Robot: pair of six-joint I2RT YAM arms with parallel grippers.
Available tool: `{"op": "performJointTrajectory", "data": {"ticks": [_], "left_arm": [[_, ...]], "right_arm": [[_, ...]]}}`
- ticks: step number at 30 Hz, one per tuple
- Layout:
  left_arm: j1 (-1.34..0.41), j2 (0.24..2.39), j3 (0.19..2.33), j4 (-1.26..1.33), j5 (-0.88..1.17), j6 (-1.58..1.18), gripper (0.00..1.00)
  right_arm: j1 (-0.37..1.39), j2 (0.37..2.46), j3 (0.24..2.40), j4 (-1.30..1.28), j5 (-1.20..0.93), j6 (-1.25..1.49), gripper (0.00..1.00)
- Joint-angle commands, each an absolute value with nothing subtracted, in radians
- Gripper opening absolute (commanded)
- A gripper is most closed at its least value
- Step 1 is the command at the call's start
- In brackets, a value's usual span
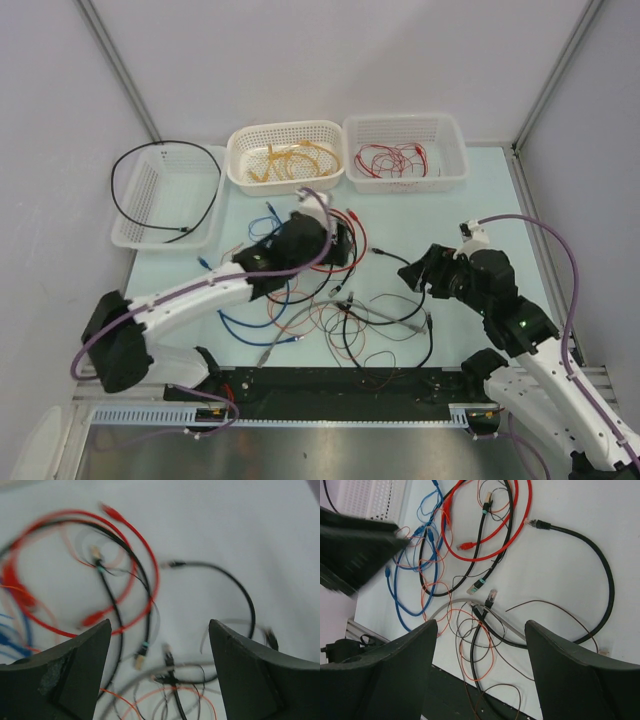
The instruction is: Untangle the cables
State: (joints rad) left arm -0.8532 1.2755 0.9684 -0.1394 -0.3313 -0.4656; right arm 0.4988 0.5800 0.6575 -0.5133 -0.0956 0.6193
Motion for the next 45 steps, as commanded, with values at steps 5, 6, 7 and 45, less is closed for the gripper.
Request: {"op": "performJointTrajectory", "data": {"ticks": [5, 6, 7, 45], "left_arm": [[-1.124, 1.599, 1.089, -0.140, -0.008, -0.368, 0.81], [-1.135, 1.620, 1.098, -0.140, 0.014, -0.365, 0.81], [-1.155, 1.640, 1.106, -0.138, 0.027, -0.365, 0.81], [-1.190, 1.733, 1.083, -0.273, -0.299, -0.557, 0.79]], "right_arm": [[0.492, 0.517, 0.673, -0.569, -0.020, 0.609, 0.76], [0.492, 0.512, 0.678, -0.574, -0.015, 0.607, 0.76], [0.492, 0.508, 0.678, -0.583, -0.011, 0.609, 0.76], [0.491, 0.492, 0.693, -0.641, 0.023, 0.600, 0.76]]}}
